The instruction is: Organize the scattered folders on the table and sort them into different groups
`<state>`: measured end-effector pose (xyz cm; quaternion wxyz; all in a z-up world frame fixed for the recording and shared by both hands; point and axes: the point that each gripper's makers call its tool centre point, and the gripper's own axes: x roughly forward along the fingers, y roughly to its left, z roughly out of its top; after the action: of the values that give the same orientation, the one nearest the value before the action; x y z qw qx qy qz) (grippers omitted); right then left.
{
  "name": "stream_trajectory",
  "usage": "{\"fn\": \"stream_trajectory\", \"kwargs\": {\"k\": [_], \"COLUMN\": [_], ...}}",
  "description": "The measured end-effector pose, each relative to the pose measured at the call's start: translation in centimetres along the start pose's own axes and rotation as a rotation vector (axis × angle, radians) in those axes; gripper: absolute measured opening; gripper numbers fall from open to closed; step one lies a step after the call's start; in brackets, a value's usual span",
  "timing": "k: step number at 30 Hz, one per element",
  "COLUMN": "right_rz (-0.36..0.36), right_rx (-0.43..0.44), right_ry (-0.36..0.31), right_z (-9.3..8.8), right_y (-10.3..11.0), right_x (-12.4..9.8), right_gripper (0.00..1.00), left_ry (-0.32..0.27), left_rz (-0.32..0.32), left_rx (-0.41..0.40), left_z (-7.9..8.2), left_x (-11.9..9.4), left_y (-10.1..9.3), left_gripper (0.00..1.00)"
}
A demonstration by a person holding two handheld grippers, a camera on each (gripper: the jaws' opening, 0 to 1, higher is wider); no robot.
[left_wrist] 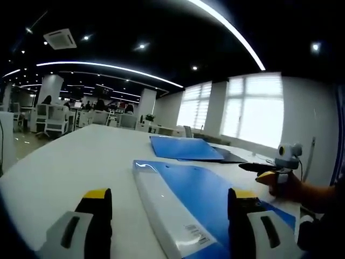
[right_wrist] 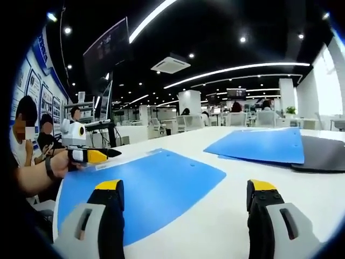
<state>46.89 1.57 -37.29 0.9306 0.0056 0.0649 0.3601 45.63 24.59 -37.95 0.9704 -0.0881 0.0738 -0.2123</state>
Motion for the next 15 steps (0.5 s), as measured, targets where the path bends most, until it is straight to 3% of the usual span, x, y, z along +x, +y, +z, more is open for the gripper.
{"fn": "stream_trajectory", "kwargs": {"k": [6,9,15], "right_rz": [-0.049,-0.118,-0.142], "right_rx": [0.052,0.045,0.054], "right_ry": [-0.03,-0.017,-0.012], "right_z": [0.4,0.2,0.0], "right_y": [-1.3,-2.6,-3.2], "right_x": [-0.3,-0.5,-0.5], "right_gripper": [0.92,0.92,0.91], "left_ry": [-0.001,-0.002,-0.002], "left_rz": [-0.001,-0.001,-0.002], "left_rx": [0.001,0.003,0.002], "left_z": [0.0,0.0,0.0], "left_x": [0.0,0.0,0.0], "left_y": [0.0,-0.1,-0.1], "left_gripper": [0.89,0.89,0.89]}}
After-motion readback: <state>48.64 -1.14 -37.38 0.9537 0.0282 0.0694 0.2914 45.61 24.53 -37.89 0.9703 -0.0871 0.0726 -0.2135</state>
